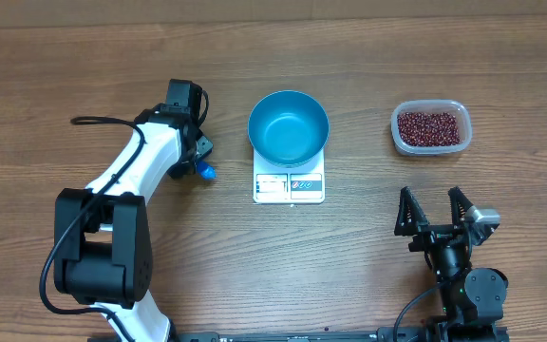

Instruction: Scoop item into bowl and weigh 150g on scale

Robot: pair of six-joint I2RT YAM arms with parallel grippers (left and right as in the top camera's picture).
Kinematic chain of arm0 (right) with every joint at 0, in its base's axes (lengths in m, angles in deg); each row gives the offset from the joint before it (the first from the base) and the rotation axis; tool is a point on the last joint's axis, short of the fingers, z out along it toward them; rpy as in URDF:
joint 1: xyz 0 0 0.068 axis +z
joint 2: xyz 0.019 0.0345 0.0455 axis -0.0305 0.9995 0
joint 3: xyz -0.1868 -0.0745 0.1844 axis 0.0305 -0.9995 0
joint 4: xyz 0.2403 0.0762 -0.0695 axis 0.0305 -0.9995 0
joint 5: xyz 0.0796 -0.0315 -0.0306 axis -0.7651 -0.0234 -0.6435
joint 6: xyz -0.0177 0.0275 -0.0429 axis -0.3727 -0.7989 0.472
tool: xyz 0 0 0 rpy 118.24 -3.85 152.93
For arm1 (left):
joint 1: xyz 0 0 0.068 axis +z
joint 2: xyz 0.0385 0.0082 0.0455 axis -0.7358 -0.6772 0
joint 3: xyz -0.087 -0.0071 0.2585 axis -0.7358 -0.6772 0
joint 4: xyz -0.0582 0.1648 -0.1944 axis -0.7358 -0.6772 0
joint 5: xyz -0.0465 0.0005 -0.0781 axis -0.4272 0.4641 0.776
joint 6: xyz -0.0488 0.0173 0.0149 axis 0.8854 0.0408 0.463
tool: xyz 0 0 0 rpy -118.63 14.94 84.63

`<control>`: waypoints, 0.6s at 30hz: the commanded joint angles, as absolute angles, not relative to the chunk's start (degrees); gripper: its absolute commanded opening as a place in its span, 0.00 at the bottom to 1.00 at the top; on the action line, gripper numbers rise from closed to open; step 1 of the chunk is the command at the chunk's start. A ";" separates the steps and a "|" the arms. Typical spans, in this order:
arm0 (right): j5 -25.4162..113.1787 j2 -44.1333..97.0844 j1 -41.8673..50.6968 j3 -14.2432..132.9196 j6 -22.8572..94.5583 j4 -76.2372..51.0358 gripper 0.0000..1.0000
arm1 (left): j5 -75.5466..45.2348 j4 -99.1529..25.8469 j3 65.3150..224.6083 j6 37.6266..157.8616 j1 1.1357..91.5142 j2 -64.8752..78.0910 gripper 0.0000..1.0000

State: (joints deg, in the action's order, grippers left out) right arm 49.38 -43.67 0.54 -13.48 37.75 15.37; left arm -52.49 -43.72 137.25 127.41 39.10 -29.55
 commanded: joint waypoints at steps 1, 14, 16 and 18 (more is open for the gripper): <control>49.75 -44.13 0.78 -14.09 37.75 15.54 1.00 | -53.95 -42.92 136.42 127.74 38.73 -30.23 0.47; 49.75 -44.13 0.78 -14.09 37.75 15.56 1.00 | -53.93 -41.41 136.42 127.72 38.77 -30.23 0.39; 49.75 -44.13 0.78 -14.09 37.73 15.56 1.00 | -53.91 -41.45 136.33 127.72 38.75 -30.23 0.41; 49.75 -44.13 0.78 -14.09 37.75 15.56 1.00 | -53.86 -41.54 136.04 127.24 38.71 -30.23 0.37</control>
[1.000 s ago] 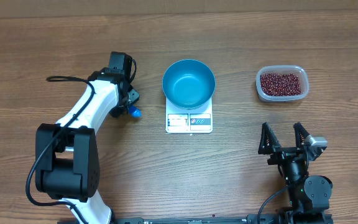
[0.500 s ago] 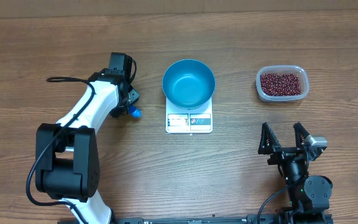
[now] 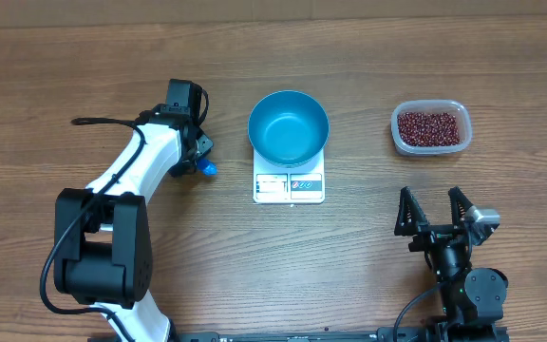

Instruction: Scoop item into bowl and weigh 150g on scale

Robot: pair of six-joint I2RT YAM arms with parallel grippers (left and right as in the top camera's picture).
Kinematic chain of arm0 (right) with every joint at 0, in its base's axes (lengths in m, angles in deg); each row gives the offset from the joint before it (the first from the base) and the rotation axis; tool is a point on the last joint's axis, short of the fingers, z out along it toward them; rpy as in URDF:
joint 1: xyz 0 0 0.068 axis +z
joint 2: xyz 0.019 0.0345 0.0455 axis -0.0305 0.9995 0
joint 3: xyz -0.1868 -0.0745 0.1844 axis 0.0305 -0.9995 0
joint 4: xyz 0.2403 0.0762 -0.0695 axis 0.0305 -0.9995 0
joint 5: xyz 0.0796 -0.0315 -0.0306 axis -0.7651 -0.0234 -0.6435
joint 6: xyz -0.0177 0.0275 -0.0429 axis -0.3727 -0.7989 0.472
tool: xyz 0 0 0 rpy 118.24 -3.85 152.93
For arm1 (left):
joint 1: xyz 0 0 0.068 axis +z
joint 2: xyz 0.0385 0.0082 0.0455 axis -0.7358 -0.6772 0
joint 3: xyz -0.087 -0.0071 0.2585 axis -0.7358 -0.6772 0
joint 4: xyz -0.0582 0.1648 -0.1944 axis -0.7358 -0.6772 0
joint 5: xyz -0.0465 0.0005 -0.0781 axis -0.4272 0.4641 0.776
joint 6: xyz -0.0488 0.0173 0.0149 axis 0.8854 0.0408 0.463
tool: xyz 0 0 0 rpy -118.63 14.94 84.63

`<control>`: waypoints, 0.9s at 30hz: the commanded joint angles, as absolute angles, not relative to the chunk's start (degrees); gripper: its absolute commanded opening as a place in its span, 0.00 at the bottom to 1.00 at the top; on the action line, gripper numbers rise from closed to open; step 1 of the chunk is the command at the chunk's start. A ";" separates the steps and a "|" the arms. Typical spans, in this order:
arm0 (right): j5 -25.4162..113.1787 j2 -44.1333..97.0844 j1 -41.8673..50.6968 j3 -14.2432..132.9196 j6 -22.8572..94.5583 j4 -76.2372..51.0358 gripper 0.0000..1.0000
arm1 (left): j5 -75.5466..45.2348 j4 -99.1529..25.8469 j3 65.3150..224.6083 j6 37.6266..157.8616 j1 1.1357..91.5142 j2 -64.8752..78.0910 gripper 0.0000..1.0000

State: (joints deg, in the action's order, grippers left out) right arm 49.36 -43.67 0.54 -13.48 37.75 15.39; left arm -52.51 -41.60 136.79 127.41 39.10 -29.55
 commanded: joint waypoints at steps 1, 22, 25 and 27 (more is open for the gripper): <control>49.75 -44.13 0.78 -14.09 37.73 15.54 1.00 | -53.86 -41.60 135.96 126.76 38.71 -30.23 0.35; 49.75 -44.13 0.78 -14.09 37.73 15.54 1.00 | -53.93 -41.67 135.93 116.29 38.84 -30.23 0.36; 49.75 -44.13 0.78 -14.09 37.73 15.54 1.00 | -53.95 -42.96 135.93 114.65 38.84 -30.23 0.37; 49.75 -44.13 0.78 -14.09 37.73 15.54 1.00 | -53.97 -44.10 135.93 113.14 38.84 -30.23 0.38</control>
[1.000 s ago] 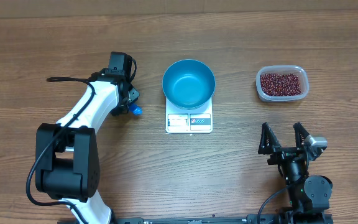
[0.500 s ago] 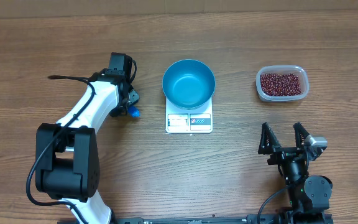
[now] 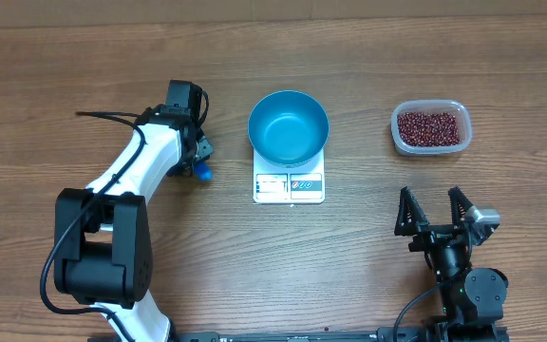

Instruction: Scoop item into bowl and weigh 150g on scale

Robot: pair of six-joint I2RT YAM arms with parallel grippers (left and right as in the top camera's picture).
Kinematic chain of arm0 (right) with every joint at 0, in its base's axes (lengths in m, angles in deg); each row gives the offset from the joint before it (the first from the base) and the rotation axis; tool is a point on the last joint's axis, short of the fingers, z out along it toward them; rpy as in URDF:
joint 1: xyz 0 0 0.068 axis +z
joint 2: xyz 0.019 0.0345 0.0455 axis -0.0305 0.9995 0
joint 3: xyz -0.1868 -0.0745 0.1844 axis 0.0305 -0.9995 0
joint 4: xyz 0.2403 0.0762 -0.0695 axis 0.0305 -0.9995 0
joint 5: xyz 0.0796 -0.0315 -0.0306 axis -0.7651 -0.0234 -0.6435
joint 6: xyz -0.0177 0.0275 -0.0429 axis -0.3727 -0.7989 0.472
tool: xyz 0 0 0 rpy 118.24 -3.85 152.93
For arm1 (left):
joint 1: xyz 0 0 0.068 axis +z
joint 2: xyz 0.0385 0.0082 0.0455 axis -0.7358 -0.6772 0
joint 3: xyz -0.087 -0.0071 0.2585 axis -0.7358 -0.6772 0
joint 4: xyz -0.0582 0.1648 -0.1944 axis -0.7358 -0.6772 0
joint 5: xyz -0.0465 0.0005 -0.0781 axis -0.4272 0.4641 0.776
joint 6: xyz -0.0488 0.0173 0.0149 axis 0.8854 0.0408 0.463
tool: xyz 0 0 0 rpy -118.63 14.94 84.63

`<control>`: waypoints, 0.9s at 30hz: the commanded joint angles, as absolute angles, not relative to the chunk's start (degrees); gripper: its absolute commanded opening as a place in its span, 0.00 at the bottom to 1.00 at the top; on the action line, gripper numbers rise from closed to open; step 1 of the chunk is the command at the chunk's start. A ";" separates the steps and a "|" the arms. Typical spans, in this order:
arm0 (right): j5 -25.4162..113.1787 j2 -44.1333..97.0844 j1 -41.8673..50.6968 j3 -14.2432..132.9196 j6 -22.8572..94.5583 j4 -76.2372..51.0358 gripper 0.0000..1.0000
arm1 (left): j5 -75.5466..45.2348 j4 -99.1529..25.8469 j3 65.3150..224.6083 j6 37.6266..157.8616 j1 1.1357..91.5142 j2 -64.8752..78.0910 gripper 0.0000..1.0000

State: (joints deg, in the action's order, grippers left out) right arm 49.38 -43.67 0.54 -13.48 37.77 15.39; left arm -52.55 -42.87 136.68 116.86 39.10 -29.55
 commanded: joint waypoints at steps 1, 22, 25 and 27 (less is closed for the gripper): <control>49.75 -44.13 0.78 -14.09 37.75 15.54 1.00 | -53.97 -44.58 135.93 112.38 38.84 -30.23 0.39; 49.75 -44.13 0.78 -14.09 37.73 15.54 1.00 | -53.71 -42.76 135.93 109.54 38.84 -30.23 0.40; 49.75 -44.13 0.78 -14.09 37.75 15.54 1.00 | -53.78 -42.54 135.93 109.75 38.84 -30.23 0.41; 49.75 -44.13 0.78 -14.09 37.75 15.54 1.00 | -53.78 -42.24 135.93 109.75 38.84 -30.23 0.39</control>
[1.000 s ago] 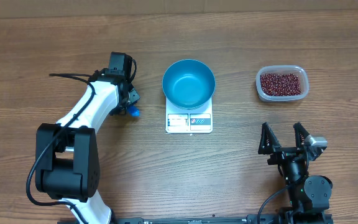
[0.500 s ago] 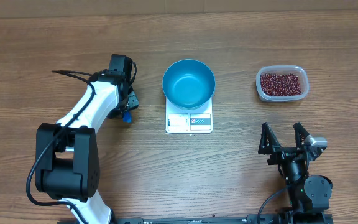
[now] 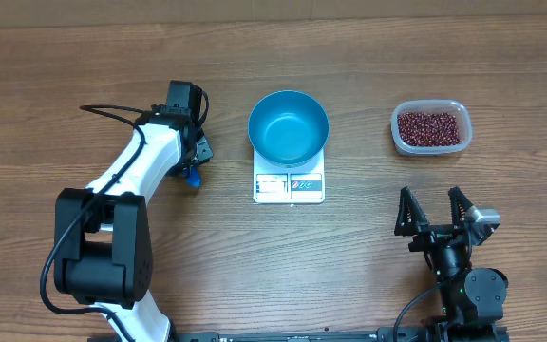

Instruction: Scoop item into bowl and weigh 150g on scale

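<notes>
A blue bowl (image 3: 289, 126) stands on the white scale (image 3: 289, 187) at the table's middle. To the right, a clear tub of red beans (image 3: 430, 127) sits open. My left gripper (image 3: 198, 163) hangs left of the scale, pointing down, its fingers largely hidden under the wrist. A small blue scoop (image 3: 195, 177) pokes out beneath it and looks held. My right gripper (image 3: 432, 211) rests open near the front right, below the bean tub, with nothing in it.
The left arm's white link (image 3: 136, 166) and its black cable (image 3: 112, 111) cross the left side of the wooden table (image 3: 368, 275). Both arm bases stand at the front edge.
The blue scoop under my left gripper has shifted slightly left and toward the front, away from the scale. The cable has lifted a little. The right arm, bowl and beans are unchanged.
My left gripper stayed left of the scale throughout with the blue scoop showing beneath it. The scoop sat a touch nearer the scale at first, then edged back and left in small steps. The right gripper stayed open and still.
</notes>
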Robot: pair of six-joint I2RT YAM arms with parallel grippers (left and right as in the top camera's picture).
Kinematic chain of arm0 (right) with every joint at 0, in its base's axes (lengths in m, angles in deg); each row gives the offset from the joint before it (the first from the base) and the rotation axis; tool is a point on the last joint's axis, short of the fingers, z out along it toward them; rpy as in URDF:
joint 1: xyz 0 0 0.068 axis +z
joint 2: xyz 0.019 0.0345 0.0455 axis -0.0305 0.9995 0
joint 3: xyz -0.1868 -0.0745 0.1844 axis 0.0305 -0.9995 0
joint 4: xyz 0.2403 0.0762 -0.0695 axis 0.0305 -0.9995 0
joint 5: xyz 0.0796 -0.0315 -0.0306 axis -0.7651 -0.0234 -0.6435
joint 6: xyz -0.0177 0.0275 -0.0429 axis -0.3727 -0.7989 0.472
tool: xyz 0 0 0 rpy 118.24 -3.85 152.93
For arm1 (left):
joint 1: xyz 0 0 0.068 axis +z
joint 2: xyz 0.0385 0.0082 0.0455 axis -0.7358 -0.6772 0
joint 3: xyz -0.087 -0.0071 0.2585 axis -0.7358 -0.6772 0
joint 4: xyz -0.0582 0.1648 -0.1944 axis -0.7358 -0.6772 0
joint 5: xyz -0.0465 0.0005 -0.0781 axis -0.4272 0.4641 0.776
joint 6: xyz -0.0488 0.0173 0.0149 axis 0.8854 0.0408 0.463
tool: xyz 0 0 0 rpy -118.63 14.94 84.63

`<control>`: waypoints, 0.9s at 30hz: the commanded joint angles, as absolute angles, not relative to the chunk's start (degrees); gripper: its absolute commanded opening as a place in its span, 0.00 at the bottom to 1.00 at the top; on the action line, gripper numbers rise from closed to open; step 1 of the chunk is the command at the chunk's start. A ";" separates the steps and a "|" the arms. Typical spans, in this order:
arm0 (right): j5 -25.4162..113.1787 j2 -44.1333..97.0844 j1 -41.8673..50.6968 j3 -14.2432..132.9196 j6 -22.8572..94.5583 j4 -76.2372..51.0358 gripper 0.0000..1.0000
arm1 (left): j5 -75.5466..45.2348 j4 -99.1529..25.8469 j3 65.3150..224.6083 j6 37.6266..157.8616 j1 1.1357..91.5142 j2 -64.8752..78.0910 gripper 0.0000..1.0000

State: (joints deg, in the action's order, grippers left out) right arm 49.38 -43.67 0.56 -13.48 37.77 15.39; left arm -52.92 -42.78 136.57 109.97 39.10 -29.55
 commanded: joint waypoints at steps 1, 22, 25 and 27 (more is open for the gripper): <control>49.75 -44.13 0.78 -14.09 37.73 15.54 1.00 | -53.76 -42.13 135.93 109.75 38.84 -30.23 0.38; 49.75 -44.13 0.78 -14.09 37.73 15.56 1.00 | -52.97 -42.22 135.98 111.04 40.94 -30.21 0.33; 49.75 -44.13 0.78 -14.09 37.75 15.54 1.00 | -51.64 -42.24 135.98 111.02 41.40 -30.21 0.31; 49.75 -44.13 0.78 -14.09 37.75 15.54 1.00 | -50.94 -42.24 136.02 111.00 41.40 -30.21 0.30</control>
